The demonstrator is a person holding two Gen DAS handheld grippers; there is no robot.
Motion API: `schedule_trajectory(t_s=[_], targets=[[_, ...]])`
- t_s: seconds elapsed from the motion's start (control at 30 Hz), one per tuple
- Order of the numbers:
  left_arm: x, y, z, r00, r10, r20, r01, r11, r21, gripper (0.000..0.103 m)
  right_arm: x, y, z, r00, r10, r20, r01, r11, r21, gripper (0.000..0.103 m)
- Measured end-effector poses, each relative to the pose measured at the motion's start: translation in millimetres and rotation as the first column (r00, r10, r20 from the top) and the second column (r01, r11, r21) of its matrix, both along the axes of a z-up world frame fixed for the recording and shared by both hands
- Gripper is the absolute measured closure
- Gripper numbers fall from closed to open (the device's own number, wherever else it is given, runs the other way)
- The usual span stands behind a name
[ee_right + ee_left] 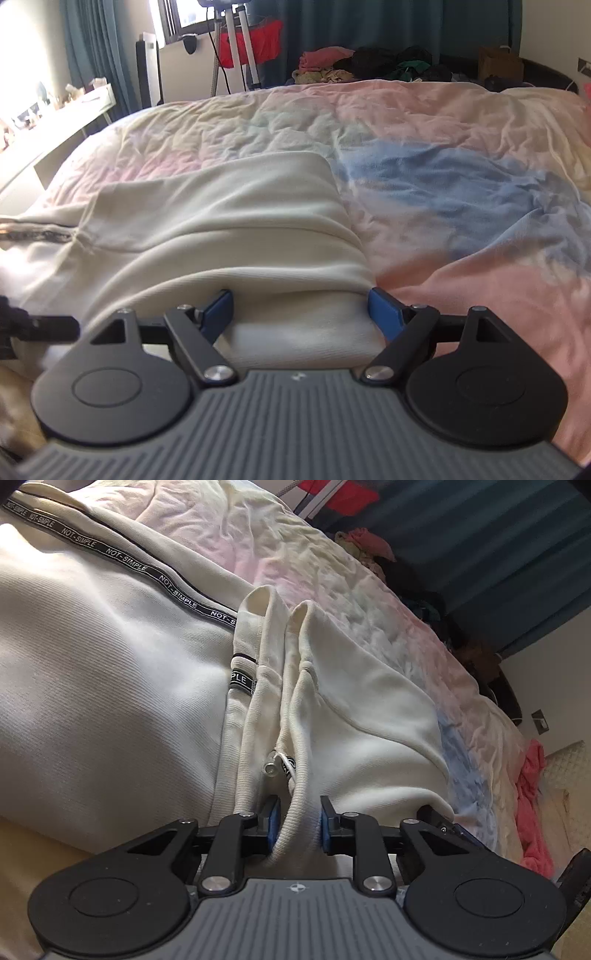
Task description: Fold clothes
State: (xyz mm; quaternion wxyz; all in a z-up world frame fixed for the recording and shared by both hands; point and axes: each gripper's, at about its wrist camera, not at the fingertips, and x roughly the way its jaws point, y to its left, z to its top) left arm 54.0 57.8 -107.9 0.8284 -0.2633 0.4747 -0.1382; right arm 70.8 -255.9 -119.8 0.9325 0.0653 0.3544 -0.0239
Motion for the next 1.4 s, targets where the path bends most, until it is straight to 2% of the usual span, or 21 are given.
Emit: schedule_trajectory(t_s=[0.07, 0.1, 0.23, 0.27, 0.3, 0.43, 0.5, 0.6, 0.7, 0.73, 0.77, 0.8, 0.9, 0.97, 1.03, 1.07, 1.1, 1.17, 1.27, 1.4], targets=[[-2.7, 4.1, 3.0, 1.0, 0.011, 0.002, -0.011, 1.0, -0.011, 0.069, -0.2, -1.2, 0.4, 1.0, -0.003, -0.001, 0.003, 1.0, 0.007, 0.021], [-5.2, 10.0, 4.8, 1.0, 0.025, -0.006, -0.025, 0.999, -0.031, 0.06, -0.5, -2.4, 0.6, 1.0, -0.006, -0.001, 0.006, 1.0, 0.016, 0.021], [-17.7, 44.4, 14.8, 0.992, 0.106, -0.062, -0.113, 0.986, -0.125, 0.045, -1.2, -7.7, 3.8, 1.0, -0.025, -0.005, 0.025, 0.998, 0.057, 0.021], [-21.0, 58.0, 20.9, 0.984, 0.155, -0.084, -0.164, 0.98, -0.114, 0.029, -1.7, -8.1, 4.6, 1.0, -0.026, -0.005, 0.026, 0.998, 0.064, 0.021], [-24.2, 73.3, 28.0, 0.973, 0.209, -0.098, -0.219, 0.97, -0.106, 0.023, -2.2, -8.6, 5.5, 1.0, -0.027, -0.005, 0.028, 0.997, 0.07, 0.021], [-36.2, 137.6, 52.7, 0.913, 0.383, -0.143, -0.397, 0.913, -0.088, 0.018, -5.6, -10.5, 7.8, 1.0, -0.026, 0.003, 0.026, 0.995, 0.1, 0.021], [-41.6, 167.2, 60.9, 0.867, 0.466, -0.173, -0.474, 0.881, -0.001, 0.015, -7.3, -9.9, 8.9, 1.0, -0.021, 0.006, 0.021, 0.994, 0.109, 0.02], [-45.4, 206.5, 60.4, 0.823, 0.538, -0.183, -0.537, 0.841, 0.06, 0.015, -9.1, -8.2, 9.8, 1.0, -0.015, 0.011, 0.013, 0.994, 0.111, 0.021], [-40.8, 230.2, 45.1, 0.789, 0.592, -0.164, -0.592, 0.804, 0.056, 0.015, -9.1, -6.1, 9.2, 1.0, -0.01, 0.009, 0.009, 0.995, 0.1, 0.021], [-38.8, 237.2, 39.2, 0.777, 0.61, -0.157, -0.61, 0.791, 0.052, 0.017, -8.6, -4.9, 8.7, 1.0, -0.008, 0.007, 0.008, 0.996, 0.09, 0.021], [-36.8, 244.1, 33.3, 0.765, 0.627, -0.15, -0.628, 0.777, 0.047, 0.026, -8.3, -3.7, 8.2, 1.0, -0.007, 0.006, 0.006, 0.997, 0.08, 0.021], [-34.7, 251.1, 27.4, 0.752, 0.644, -0.142, -0.645, 0.763, 0.043, 0.029, -8.5, -2.2, 8.1, 1.0, -0.005, 0.008, 0.004, 0.998, 0.07, 0.021], [-28.6, 272.0, 9.8, 0.712, 0.692, -0.121, -0.694, 0.719, 0.028, 0.029, -9.6, 2.8, 9.4, 1.0, 0.006, 0.024, -0.008, 0.999, 0.053, 0.02], [-25.2, 276.3, 8.8, 0.682, 0.728, -0.07, -0.727, 0.685, 0.037, 0.031, -8.6, 7.1, 9.1, 0.999, 0.022, 0.034, -0.023, 0.999, 0.04, 0.02], [-23.6, 277.8, 12.6, 0.646, 0.763, -0.013, -0.763, 0.646, 0.033, 0.047, -5.3, 13.2, 6.0, 0.999, 0.033, 0.025, -0.033, 0.999, -0.007, 0.02], [-23.2, 278.1, 16.8, 0.636, 0.771, 0.026, -0.772, 0.635, 0.035, 0.062, -4.1, 15.8, 4.0, 0.999, 0.037, 0.022, -0.036, 0.999, -0.026, 0.02], [-22.9, 277.0, 22.4, 0.633, 0.772, 0.067, -0.774, 0.631, 0.043, 0.074, -2.9, 18.4, 1.9, 0.999, 0.041, 0.018, -0.04, 0.998, -0.046, 0.02], [-21.4, 267.4, 36.8, 0.647, 0.749, 0.143, -0.761, 0.645, 0.068, 0.084, -1.2, 21.0, 0.2, 0.999, 0.043, 0.016, -0.042, 0.997, -0.064, 0.02], [-19.0, 234.4, 68.1, 0.667, 0.687, 0.289, -0.737, 0.666, 0.117, 0.087, -0.5, 18.1, 2.0, 0.999, 0.032, 0.014, -0.032, 0.999, -0.044, 0.02], [-7.2, 184.0, 117.5, 0.653, 0.638, 0.409, -0.718, 0.693, 0.065, 0.088, -3.6, 16.1, 6.5, 0.999, 0.048, 0.016, -0.048, 0.999, -0.023, 0.021]])
